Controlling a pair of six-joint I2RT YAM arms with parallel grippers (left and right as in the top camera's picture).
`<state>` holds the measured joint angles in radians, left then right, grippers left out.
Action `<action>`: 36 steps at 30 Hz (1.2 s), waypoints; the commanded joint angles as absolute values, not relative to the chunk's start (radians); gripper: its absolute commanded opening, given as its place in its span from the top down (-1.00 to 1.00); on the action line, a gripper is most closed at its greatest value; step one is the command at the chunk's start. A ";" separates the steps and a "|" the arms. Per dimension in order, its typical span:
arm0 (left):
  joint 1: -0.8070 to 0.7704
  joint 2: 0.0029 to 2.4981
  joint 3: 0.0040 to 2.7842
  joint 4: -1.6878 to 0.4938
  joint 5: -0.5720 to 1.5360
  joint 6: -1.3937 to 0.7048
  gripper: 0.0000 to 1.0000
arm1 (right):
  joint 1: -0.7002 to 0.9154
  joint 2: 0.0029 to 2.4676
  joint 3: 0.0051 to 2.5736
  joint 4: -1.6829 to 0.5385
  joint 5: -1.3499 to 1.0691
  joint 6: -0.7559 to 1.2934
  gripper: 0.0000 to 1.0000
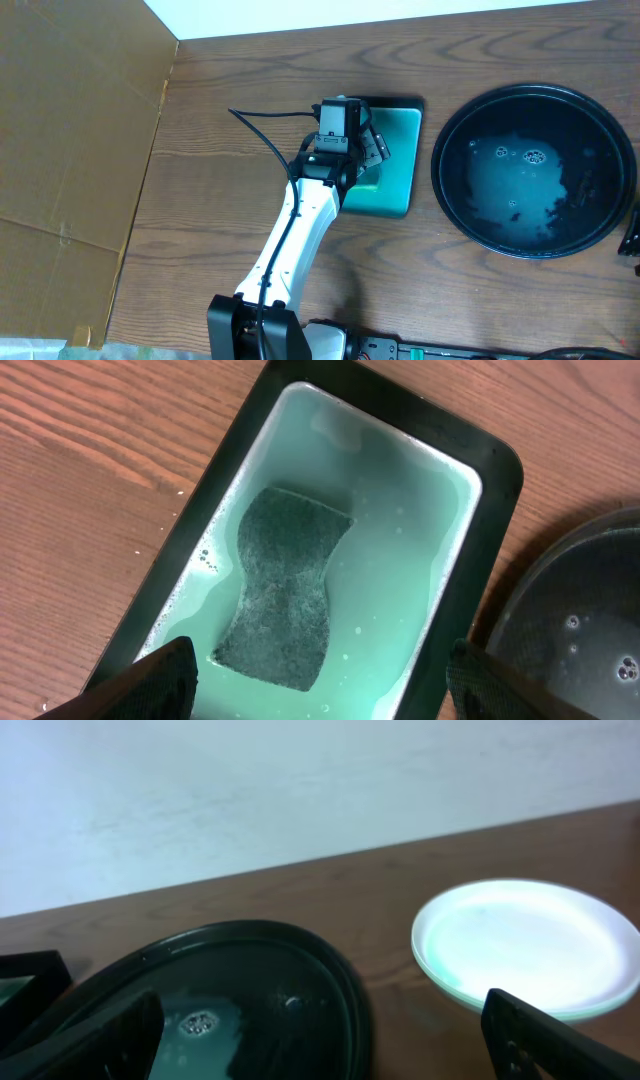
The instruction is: Clean dirty plates on tray and stack at the side
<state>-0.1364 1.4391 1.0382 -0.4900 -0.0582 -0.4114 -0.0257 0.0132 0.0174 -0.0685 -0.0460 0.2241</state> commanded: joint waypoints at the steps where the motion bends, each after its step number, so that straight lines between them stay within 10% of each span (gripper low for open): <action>1: -0.133 1.438 1.044 -0.490 -0.063 -0.405 -0.61 | -0.018 0.005 0.005 -0.056 -0.075 0.144 -0.99; 36: -0.133 1.438 1.044 -0.490 -0.063 -0.405 -0.61 | -0.017 0.005 0.005 -0.067 -0.091 0.047 -0.99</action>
<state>-0.1364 1.4391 1.0386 -0.4900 -0.0582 -0.4114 -0.0254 0.0124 0.0097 -0.0662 -0.0795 0.0628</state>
